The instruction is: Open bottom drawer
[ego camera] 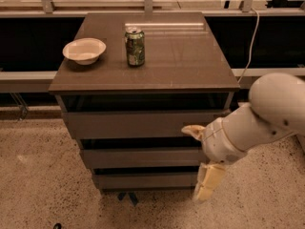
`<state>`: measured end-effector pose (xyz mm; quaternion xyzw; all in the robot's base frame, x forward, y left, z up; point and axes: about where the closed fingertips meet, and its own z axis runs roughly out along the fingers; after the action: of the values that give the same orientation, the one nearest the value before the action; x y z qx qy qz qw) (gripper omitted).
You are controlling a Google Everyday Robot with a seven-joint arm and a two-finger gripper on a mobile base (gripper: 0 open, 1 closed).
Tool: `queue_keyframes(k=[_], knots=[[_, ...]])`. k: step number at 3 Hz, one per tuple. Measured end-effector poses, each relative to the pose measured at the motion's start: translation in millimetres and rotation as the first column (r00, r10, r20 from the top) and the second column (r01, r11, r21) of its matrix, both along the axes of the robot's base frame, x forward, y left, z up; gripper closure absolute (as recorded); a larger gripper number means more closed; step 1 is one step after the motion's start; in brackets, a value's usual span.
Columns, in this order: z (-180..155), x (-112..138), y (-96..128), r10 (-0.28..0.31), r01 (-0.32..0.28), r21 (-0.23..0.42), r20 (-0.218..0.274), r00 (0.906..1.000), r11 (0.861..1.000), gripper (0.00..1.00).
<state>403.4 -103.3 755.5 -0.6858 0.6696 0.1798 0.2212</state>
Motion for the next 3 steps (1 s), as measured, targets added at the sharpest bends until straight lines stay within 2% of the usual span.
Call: queue_keyframes(k=[1,2,3], knots=[[-99,0,19,0.020,-0.019,0.083,-0.019,0.9996,0.996,0.00],[-174,-9,18,-0.007,0.002,0.122,0.046,0.9989,0.993,0.00],[-166,4,18,-0.032,0.024,0.115,0.074,0.9967,0.993,0.00]])
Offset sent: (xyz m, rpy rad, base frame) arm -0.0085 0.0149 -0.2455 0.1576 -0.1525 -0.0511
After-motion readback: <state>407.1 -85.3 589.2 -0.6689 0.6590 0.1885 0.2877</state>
